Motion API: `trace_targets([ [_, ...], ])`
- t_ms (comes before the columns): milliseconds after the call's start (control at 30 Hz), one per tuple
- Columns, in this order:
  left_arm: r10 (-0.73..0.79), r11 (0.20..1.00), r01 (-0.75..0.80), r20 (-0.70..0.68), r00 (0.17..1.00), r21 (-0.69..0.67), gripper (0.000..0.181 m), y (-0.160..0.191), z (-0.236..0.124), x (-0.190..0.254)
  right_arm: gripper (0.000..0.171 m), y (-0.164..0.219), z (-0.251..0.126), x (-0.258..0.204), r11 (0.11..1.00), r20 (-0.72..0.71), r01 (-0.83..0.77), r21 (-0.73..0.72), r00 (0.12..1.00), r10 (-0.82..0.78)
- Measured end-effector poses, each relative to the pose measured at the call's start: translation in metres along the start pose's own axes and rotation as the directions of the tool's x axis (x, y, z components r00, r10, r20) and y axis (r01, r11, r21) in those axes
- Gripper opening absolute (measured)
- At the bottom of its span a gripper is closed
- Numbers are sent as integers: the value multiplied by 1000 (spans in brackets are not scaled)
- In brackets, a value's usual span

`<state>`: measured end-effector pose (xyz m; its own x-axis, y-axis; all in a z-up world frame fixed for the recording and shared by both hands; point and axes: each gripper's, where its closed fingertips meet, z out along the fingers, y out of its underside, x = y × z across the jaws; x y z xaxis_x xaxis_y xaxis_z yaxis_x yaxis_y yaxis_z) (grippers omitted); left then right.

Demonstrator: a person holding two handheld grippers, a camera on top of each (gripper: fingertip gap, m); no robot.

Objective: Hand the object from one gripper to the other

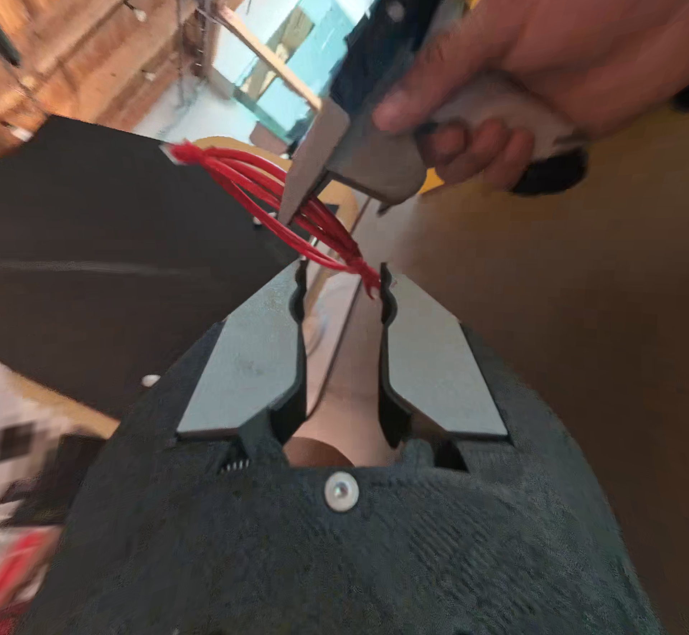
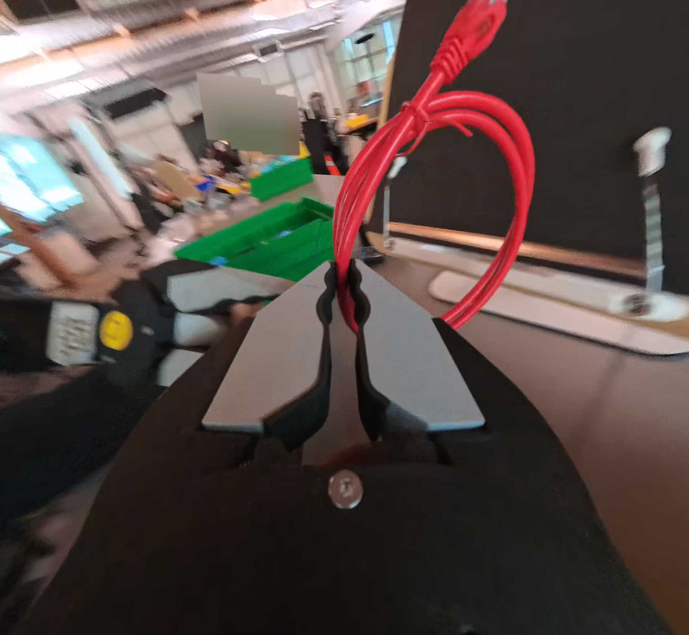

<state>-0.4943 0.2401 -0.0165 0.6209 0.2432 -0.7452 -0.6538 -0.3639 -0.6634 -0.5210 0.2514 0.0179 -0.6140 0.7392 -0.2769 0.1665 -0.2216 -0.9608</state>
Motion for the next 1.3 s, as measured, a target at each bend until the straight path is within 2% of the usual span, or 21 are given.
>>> trace_targets([
  [33,-92,995,93,-46,995,21,45,-4,-2,0,3,-2,-2,3,996,-52,90,-7,995,-91],
  [100,-270,958,276,-90,959,72,46,-13,-8,-10,3,-2,-4,9,968,-142,242,-57,958,-248],
  [167,-437,888,449,-126,891,95,46,-15,-12,-23,3,-2,-4,11,905,-211,408,-116,881,-424],
  [233,-579,798,594,-147,802,99,47,-13,-13,-34,3,2,-2,11,805,-250,559,-202,765,-594],
  [267,-634,752,652,-165,756,98,48,-12,-13,-38,3,5,0,11,728,-264,639,-249,678,-686],
  [333,-717,662,741,-194,670,112,49,-12,-15,-45,3,13,4,9,509,-253,781,-361,443,-860],
  [400,-772,581,804,-226,594,127,48,-13,-17,-51,3,22,11,2,272,-217,864,-424,194,-957],
  [433,-790,551,825,-238,565,126,48,-13,-17,-52,3,28,16,-4,172,-190,887,-429,98,-977],
  [467,-801,533,837,-245,546,121,46,-12,-16,-52,3,35,20,-9,101,-161,899,-427,34,-986],
  [500,-805,530,839,-240,543,121,39,-11,-16,-52,4,41,24,-13,69,-137,904,-423,11,-991],
  [567,-791,562,815,-194,580,142,12,-5,-17,-57,5,48,28,-19,109,-123,907,-407,64,-990],
  [667,-746,625,771,-197,636,125,11,-6,-18,-55,7,48,26,-19,227,-130,905,-360,193,-973],
  [767,-626,759,638,-120,770,132,10,-5,-20,-55,20,47,21,-16,446,-117,842,-304,432,-894],
  [833,-470,877,469,-16,882,106,10,0,-20,-56,26,34,15,-14,617,-141,749,-244,601,-786],
  [900,-280,960,276,114,953,49,11,8,-18,-58,31,19,8,-16,758,-144,634,-154,745,-652],
  [1000,56,997,-42,212,976,-69,10,15,-12,-49,27,2,0,-26,926,-42,378,-12,925,-378],
  [1067,225,972,-206,196,954,-111,11,16,-6,-34,25,-5,-3,-29,984,49,173,33,983,-174],
  [1133,344,938,-329,188,920,-108,10,12,-3,-25,23,-6,-5,-21,1000,85,-2,27,996,0],
  [1300,437,899,-430,275,857,-86,10,0,-10,-34,30,-8,-7,-19,973,179,-231,12,958,225],
])
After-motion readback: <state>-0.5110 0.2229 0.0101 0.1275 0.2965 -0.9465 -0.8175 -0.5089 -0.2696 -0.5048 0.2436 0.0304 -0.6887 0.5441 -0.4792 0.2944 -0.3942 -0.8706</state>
